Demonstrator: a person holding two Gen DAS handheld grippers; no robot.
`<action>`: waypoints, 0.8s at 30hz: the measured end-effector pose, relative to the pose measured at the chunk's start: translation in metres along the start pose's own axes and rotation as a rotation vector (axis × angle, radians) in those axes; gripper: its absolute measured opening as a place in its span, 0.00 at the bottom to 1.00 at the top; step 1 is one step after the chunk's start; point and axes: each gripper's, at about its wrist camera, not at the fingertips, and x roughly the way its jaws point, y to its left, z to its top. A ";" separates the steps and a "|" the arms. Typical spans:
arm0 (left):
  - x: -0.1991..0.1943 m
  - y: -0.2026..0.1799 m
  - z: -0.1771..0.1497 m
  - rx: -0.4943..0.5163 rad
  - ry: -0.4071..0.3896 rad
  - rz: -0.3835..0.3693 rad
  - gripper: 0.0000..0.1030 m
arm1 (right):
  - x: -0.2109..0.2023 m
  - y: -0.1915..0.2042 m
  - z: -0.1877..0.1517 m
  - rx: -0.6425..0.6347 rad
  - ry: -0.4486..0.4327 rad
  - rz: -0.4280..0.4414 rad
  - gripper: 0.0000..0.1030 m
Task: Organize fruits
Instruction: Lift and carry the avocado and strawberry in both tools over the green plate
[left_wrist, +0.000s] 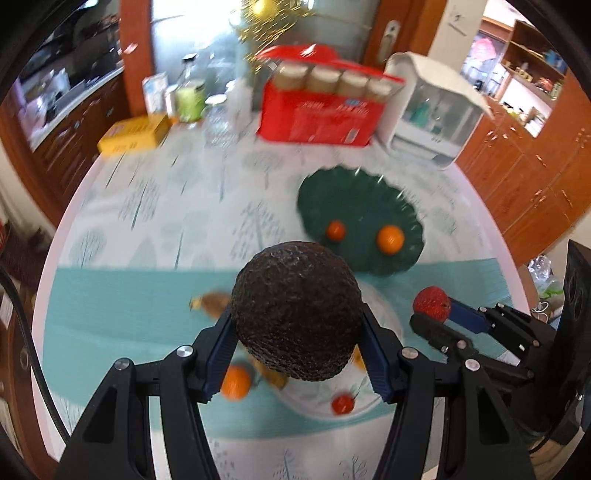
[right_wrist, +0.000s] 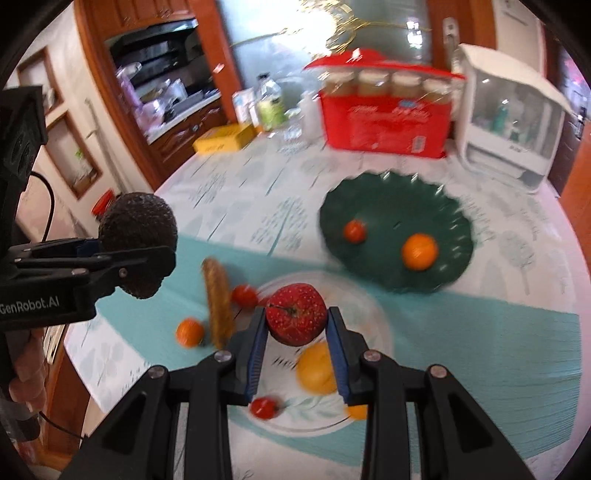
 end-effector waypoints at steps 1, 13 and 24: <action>0.001 -0.003 0.010 0.008 -0.004 -0.009 0.59 | -0.002 -0.005 0.006 0.008 -0.009 -0.009 0.31; 0.038 -0.033 0.112 0.101 -0.035 -0.042 0.59 | 0.002 -0.076 0.094 0.088 -0.117 -0.183 0.31; 0.135 -0.047 0.151 0.118 0.058 -0.053 0.59 | 0.063 -0.122 0.113 0.193 -0.045 -0.238 0.31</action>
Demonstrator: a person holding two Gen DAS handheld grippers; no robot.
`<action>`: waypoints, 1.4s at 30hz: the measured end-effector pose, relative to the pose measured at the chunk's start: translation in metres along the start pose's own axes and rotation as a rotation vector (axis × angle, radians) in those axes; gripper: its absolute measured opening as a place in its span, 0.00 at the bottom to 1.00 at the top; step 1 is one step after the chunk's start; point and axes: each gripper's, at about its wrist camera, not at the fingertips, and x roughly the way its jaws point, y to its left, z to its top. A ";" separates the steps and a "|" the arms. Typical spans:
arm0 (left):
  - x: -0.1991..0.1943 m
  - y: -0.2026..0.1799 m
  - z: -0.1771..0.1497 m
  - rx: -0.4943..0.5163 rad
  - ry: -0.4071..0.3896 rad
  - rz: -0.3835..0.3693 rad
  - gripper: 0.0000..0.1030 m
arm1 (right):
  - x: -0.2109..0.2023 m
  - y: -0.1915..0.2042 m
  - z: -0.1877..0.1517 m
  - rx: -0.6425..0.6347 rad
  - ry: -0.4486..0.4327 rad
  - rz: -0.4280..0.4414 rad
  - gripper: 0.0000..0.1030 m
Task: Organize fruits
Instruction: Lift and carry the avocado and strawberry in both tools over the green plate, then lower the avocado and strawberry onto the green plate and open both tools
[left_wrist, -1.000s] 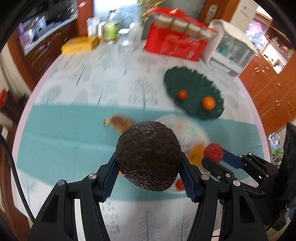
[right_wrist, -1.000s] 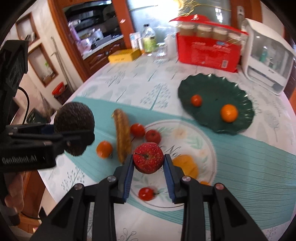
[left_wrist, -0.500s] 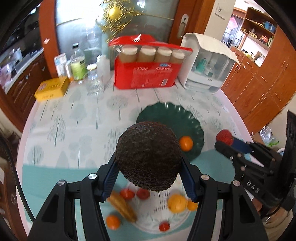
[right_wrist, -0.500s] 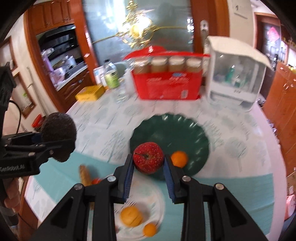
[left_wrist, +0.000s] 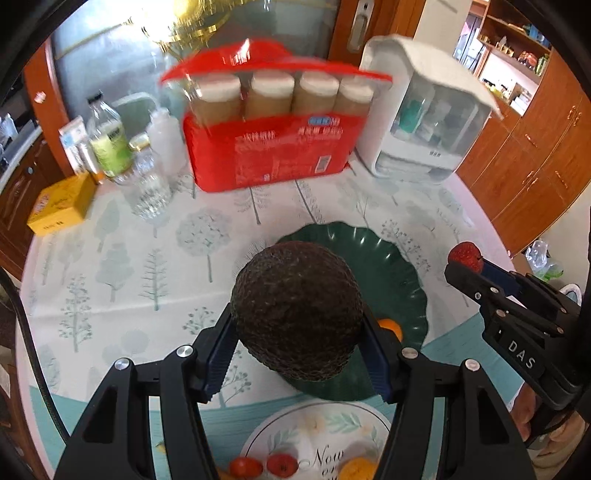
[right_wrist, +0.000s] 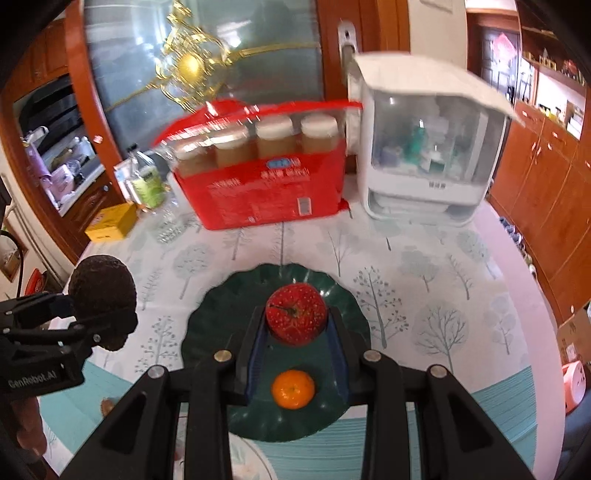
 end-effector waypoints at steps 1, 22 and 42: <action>0.011 0.001 0.000 -0.005 0.014 -0.004 0.59 | 0.008 -0.002 -0.002 0.004 0.015 -0.002 0.31; 0.125 -0.009 -0.016 -0.014 0.165 -0.032 0.59 | 0.112 -0.018 -0.045 0.048 0.230 -0.004 0.31; 0.096 -0.019 -0.005 0.055 0.100 -0.010 0.85 | 0.102 -0.018 -0.045 0.048 0.202 0.025 0.46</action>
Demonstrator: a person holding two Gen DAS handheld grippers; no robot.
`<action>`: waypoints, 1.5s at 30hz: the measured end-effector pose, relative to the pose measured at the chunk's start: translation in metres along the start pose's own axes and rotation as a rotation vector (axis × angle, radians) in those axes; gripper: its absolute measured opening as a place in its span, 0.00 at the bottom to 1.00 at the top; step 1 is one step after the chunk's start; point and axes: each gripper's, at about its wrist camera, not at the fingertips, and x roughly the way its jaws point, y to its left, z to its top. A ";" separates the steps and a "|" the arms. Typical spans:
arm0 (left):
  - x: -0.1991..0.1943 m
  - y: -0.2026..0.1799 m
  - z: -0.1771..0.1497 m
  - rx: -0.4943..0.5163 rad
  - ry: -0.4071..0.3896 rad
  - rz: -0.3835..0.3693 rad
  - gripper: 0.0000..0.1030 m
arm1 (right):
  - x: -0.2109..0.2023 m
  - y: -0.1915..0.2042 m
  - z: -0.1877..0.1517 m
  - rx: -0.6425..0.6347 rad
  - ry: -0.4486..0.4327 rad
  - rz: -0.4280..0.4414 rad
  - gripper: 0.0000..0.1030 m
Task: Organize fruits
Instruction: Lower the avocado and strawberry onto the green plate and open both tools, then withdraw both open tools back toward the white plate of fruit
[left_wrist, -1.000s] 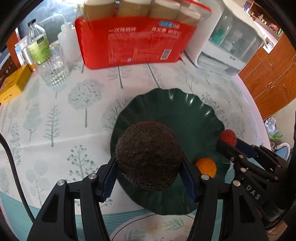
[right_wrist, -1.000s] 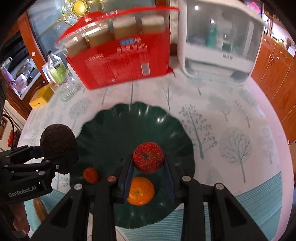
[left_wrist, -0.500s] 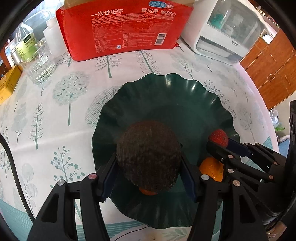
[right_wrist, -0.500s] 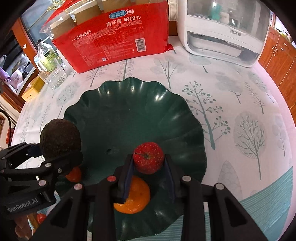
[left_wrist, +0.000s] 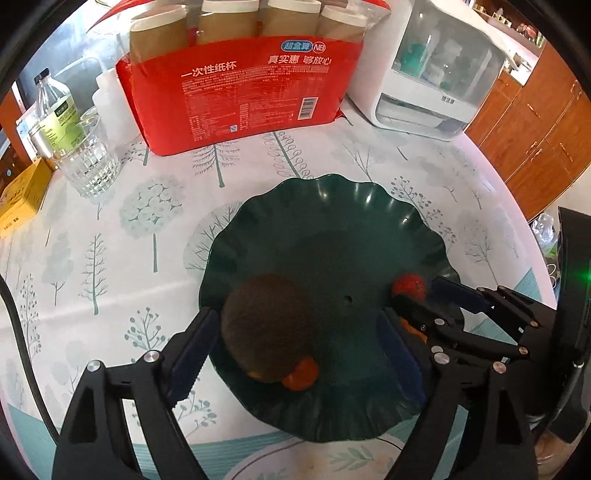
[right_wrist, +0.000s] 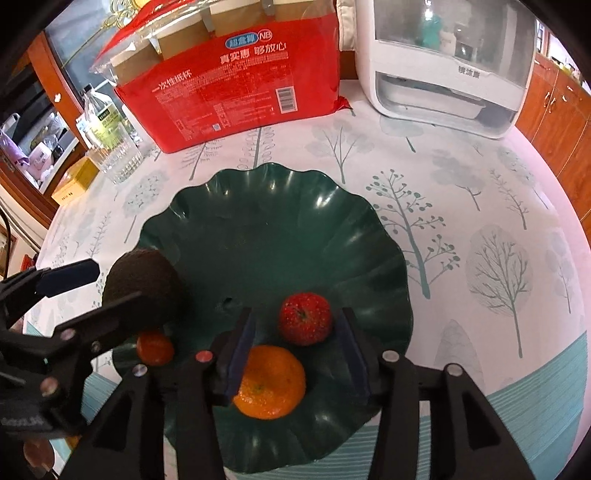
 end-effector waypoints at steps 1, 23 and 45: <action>-0.003 0.000 0.000 -0.001 -0.001 0.004 0.86 | -0.002 0.001 0.000 -0.002 -0.003 0.001 0.46; -0.076 0.014 -0.028 -0.060 -0.062 0.065 0.99 | -0.060 0.023 -0.013 -0.038 -0.067 0.035 0.46; -0.166 0.013 -0.090 -0.108 -0.162 0.130 0.99 | -0.136 0.038 -0.045 -0.078 -0.135 0.080 0.46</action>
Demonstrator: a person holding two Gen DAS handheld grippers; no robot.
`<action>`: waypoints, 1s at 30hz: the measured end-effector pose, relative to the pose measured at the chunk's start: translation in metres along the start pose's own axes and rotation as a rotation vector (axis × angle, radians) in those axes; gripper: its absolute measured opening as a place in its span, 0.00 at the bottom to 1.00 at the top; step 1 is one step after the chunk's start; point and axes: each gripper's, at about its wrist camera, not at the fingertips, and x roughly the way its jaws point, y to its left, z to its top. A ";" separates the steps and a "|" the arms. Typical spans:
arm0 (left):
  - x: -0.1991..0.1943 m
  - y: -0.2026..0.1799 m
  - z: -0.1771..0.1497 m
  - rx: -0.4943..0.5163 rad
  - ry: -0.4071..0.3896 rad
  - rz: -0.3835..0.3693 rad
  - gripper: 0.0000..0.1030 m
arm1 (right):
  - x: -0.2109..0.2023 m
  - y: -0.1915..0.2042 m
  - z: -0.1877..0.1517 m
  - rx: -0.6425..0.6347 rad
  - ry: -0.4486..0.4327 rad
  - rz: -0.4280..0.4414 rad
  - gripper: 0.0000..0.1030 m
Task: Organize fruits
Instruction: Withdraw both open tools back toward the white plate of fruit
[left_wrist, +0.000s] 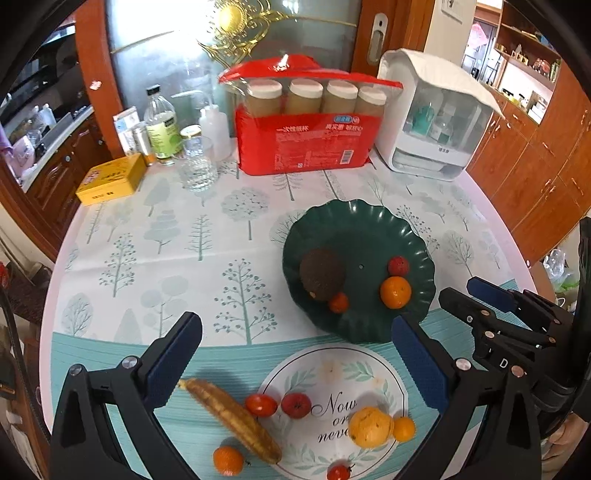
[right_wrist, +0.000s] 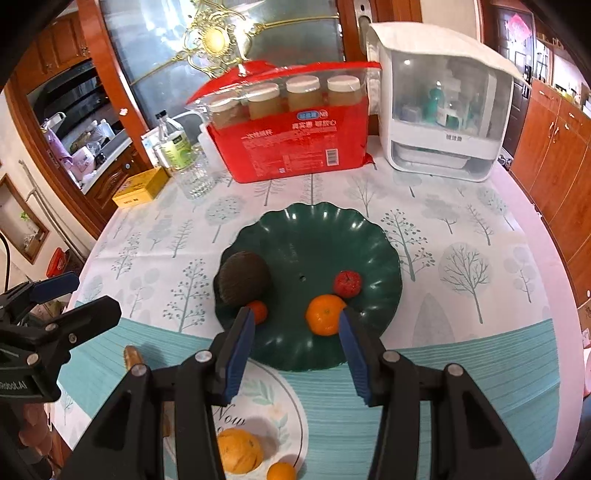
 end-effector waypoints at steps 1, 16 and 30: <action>-0.005 0.001 -0.003 -0.004 -0.007 0.001 0.99 | -0.004 0.003 -0.003 -0.005 -0.003 0.005 0.46; -0.062 0.017 -0.052 -0.046 -0.080 0.076 0.99 | -0.051 0.032 -0.040 -0.086 -0.037 0.087 0.46; -0.068 0.032 -0.113 -0.077 -0.024 0.062 0.99 | -0.063 0.065 -0.090 -0.196 -0.002 0.145 0.46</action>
